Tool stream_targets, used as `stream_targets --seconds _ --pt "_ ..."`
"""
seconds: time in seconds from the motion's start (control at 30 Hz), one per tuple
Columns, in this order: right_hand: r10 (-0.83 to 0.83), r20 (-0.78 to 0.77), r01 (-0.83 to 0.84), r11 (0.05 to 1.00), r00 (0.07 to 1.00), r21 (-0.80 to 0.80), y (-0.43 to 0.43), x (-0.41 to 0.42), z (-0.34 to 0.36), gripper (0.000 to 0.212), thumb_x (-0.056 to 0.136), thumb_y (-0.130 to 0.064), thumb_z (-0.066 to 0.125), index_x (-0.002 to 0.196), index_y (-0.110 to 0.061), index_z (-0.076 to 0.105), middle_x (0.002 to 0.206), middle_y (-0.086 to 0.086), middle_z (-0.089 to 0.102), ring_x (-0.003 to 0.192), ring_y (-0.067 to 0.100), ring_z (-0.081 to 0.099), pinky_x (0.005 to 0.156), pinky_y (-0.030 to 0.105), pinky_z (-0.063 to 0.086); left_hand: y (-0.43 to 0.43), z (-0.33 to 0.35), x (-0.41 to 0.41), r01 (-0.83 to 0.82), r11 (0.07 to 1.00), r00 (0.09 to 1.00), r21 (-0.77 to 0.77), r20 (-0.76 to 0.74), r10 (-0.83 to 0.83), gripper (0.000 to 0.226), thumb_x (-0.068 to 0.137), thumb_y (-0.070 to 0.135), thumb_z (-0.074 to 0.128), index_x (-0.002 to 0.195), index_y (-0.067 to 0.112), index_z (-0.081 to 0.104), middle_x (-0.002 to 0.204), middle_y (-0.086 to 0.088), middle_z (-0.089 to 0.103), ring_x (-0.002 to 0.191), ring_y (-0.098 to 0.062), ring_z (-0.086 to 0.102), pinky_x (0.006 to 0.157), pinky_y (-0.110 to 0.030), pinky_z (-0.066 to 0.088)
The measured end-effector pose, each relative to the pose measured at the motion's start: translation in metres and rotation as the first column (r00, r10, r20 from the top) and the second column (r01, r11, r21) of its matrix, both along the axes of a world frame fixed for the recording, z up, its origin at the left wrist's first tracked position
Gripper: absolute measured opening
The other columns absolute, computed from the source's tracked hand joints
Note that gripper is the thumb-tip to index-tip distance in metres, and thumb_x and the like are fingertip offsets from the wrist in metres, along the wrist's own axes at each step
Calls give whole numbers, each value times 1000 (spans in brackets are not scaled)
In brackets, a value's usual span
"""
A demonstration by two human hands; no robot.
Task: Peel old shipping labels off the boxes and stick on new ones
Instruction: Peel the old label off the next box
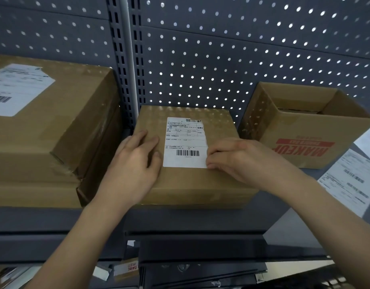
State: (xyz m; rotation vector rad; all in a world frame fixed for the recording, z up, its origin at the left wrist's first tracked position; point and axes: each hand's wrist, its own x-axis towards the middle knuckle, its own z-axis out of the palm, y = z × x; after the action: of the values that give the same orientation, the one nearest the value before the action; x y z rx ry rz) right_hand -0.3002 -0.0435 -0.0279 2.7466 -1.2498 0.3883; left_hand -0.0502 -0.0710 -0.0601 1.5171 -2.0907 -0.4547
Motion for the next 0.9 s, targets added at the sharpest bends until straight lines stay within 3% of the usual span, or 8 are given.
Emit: stream_targets --seconds 0.13,0.3,0.4,0.57,0.63,0.73,0.9 --pt "-2 -78 -3 998 997 -59 -1 0 -6 6 90 -10 63 90 -15 66 96 -2 64 83 20 59 47 38 51 0 0 0 -1 1000 1000 -3 -2 1 46 100 31 44 145 22 44 157 0 30 145 -19 20 110 -24 12" --pt "-18 -5 18 999 1000 32 -2 -4 -3 18 96 -19 50 99 -14 67 102 -1 64 90 22 61 63 43 55 1 0 0 2 1000 1000 1 -1 -2 45 100 32 44 145 22 44 157 -1 29 145 -20 20 113 -29 16" --pt "24 -28 -21 996 999 90 -3 -8 3 19 97 -21 54 106 -15 69 105 0 66 91 23 64 67 44 56 1 0 1 3 1000 1000 -6 -6 -3 45 100 31 44 144 22 45 157 -1 30 145 -19 20 110 -24 13" --pt "104 -179 -92 993 978 74 -7 -7 11 16 89 -7 66 102 -15 69 103 0 64 90 23 64 60 42 56 1 0 0 3 1000 1000 0 -15 -3 46 100 31 44 145 22 45 157 0 30 145 -18 19 107 -21 11" --pt "140 -218 -131 990 966 56 -7 -7 12 12 91 -9 60 99 -12 68 99 2 64 89 23 64 58 40 56 1 -1 1 5 1000 1000 3 -13 -5 46 100 32 44 145 22 45 157 0 30 145 -18 20 111 -25 14" --pt "169 -230 -163 986 958 46 -9 -5 12 26 96 -18 42 94 -9 66 94 3 62 86 22 62 57 39 55 1 -1 1 2 1000 1000 6 -12 -2 46 100 32 44 145 23 45 157 1 30 145 -19 20 113 -29 17" --pt "152 -262 -161 987 953 -12 -10 -1 5 23 97 -11 43 88 -3 63 90 8 59 81 26 58 54 42 52 1 -1 1 4 1000 1000 8 -5 -4 46 100 33 44 145 23 45 156 0 30 145 -19 20 114 -30 17"
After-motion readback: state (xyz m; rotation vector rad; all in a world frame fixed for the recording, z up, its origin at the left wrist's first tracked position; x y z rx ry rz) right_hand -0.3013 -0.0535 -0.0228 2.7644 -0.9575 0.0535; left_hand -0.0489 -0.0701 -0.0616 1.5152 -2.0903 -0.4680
